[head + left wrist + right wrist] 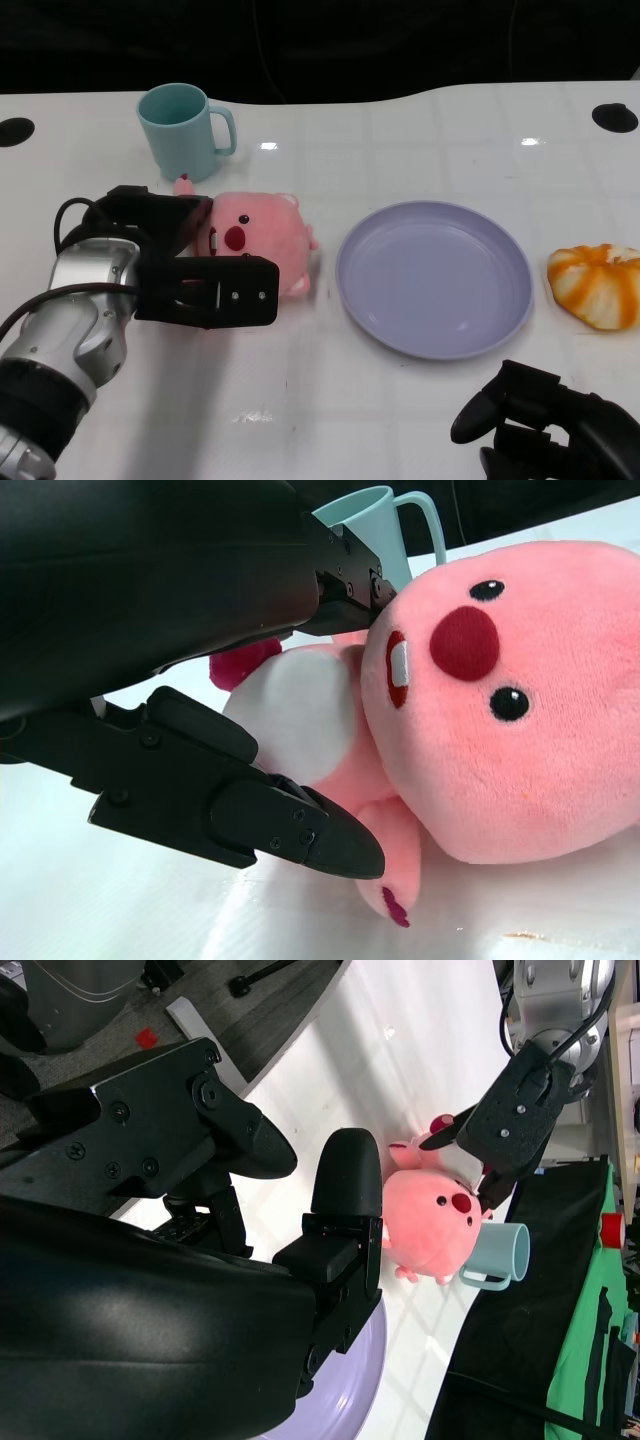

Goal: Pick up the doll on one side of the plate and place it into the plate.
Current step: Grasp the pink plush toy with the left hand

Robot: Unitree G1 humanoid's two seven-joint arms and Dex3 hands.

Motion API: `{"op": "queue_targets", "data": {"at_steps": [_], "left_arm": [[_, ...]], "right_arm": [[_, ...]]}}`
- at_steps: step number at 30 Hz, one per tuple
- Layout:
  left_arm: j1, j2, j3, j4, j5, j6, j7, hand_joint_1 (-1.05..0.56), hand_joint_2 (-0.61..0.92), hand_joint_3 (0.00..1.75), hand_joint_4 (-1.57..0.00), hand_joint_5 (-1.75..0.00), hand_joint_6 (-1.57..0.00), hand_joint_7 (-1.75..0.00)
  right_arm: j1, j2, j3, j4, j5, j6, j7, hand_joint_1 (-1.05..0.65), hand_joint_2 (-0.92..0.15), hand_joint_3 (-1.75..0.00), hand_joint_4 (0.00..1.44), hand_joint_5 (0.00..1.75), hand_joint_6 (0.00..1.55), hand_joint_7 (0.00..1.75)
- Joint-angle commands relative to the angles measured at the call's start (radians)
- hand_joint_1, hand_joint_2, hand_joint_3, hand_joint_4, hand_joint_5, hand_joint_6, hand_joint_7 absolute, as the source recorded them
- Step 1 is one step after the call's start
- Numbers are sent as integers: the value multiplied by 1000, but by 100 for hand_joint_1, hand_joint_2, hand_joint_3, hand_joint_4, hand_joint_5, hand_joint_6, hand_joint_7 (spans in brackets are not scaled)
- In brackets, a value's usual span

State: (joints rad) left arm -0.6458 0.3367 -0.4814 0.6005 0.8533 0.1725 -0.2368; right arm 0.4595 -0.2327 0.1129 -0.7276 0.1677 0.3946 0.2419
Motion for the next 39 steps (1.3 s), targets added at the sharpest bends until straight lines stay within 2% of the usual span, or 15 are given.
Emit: {"op": "queue_targets", "data": {"at_steps": [1,14,18,20,21,22,23,24,26,28,30,32,34,36,39], "left_arm": [[-22,-20,-23,100,-12,-6,13,-67,88,0,-7,-24,-25,-1],[-101,-79,-41,403,-77,-89,146,-60,90,0,-17,-20,-27,-1],[-98,-94,-31,458,-110,-121,196,-46,91,0,-41,-14,-42,-2],[-99,-101,-27,486,-126,-138,225,-35,91,0,-58,-10,-57,-4],[-99,-103,-27,504,-130,-151,245,-29,92,0,-72,-16,-67,-6],[-101,-105,-29,518,-132,-160,259,-23,92,4,-74,-74,-80,-4],[-101,-106,-32,531,-133,-173,278,-21,92,5,-70,-103,-85,-3],[-101,-107,-36,542,-131,-185,296,-20,92,9,-70,-119,-88,-2],[-98,-106,-42,561,-129,-215,328,-23,92,11,-71,-123,-103,-5],[-96,-107,-50,577,-124,-230,359,-29,90,5,-74,-138,-123,-11],[-87,-105,-55,586,-119,-250,415,-28,92,12,-72,-162,-105,-65],[-81,-106,-58,594,-119,-260,457,-30,92,27,-69,-161,-83,-95],[-77,-104,-58,601,-120,-274,490,-28,92,33,-73,-172,-61,-155],[-74,-100,-55,602,-125,-291,525,-27,92,33,-78,-174,-58,-169],[-76,-95,-44,603,-136,-304,550,-24,92,31,-81,-175,-58,-174]], "right_arm": [[3,-4,-7,-15,9,14,-3,-11,-66,-105,65,175,50,141],[9,-9,-8,-18,9,10,2,-11,-65,-106,65,175,50,141],[11,-11,-8,-17,7,4,4,-10,-65,-106,64,175,50,141],[12,-12,-8,-17,5,4,4,-10,-65,-105,64,175,50,140],[12,-11,-8,-17,6,5,4,-11,-65,-105,64,175,50,140],[13,-11,-8,-17,7,6,4,-11,-65,-105,64,175,50,140],[13,-10,-9,-19,8,8,3,-11,-65,-105,64,175,50,140],[13,-9,-9,-20,9,9,2,-11,-65,-105,64,175,50,140],[14,-7,-9,-18,11,6,3,-11,-65,-105,64,175,50,140],[14,-8,-9,-14,11,0,5,-11,-65,-105,64,175,50,140],[14,-9,-9,-11,8,-4,6,-11,-65,-105,64,175,50,140],[13,-9,-9,-10,7,-3,5,-12,-65,-105,65,175,50,140],[11,-8,-9,-7,6,-5,5,-12,-65,-105,65,175,50,140],[9,-6,-11,-5,9,-4,6,-13,-65,-105,65,175,50,140],[7,-7,-10,-3,6,-7,7,-12,-65,-105,66,175,50,141]]}}
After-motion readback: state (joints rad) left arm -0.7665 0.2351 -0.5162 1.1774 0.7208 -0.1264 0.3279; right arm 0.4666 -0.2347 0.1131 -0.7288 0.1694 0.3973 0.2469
